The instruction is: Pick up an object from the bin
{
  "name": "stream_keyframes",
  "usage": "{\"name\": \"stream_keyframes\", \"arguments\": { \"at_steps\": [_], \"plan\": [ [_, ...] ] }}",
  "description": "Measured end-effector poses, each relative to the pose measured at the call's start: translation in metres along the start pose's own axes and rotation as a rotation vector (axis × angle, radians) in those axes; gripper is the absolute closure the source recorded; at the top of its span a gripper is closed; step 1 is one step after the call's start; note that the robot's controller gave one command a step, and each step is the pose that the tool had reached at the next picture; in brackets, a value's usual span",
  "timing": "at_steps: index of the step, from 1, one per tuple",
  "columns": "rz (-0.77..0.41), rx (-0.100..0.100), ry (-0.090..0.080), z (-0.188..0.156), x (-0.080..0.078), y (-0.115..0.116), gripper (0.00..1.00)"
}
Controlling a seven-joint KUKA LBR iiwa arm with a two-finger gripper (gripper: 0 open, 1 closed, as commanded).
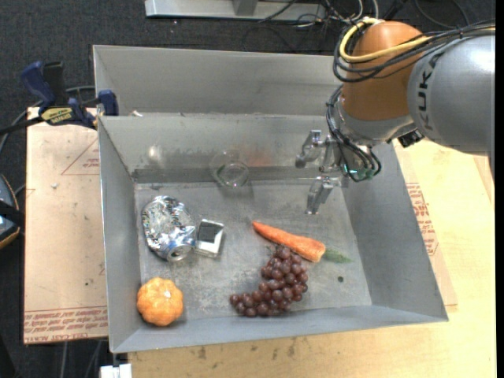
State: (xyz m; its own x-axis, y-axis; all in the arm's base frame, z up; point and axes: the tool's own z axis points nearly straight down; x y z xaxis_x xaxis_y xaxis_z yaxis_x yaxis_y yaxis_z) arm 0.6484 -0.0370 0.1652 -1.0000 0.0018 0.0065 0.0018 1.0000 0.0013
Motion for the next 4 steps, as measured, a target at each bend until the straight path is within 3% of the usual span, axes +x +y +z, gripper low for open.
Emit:
{"name": "stream_keyframes", "arguments": {
  "at_steps": [1, 2, 3, 4],
  "plan": [
    [-0.001, 0.001, -0.008, -0.005, -0.002, 0.0, 0.0],
    [0.004, 0.0, -0.011, 0.069, 0.039, -0.002, 0.0],
    [0.023, 0.001, -0.022, 0.073, 0.037, -0.004, 0.0],
    [0.072, -0.001, -0.011, 0.061, 0.064, 0.004, 0.0]
  ]
}}
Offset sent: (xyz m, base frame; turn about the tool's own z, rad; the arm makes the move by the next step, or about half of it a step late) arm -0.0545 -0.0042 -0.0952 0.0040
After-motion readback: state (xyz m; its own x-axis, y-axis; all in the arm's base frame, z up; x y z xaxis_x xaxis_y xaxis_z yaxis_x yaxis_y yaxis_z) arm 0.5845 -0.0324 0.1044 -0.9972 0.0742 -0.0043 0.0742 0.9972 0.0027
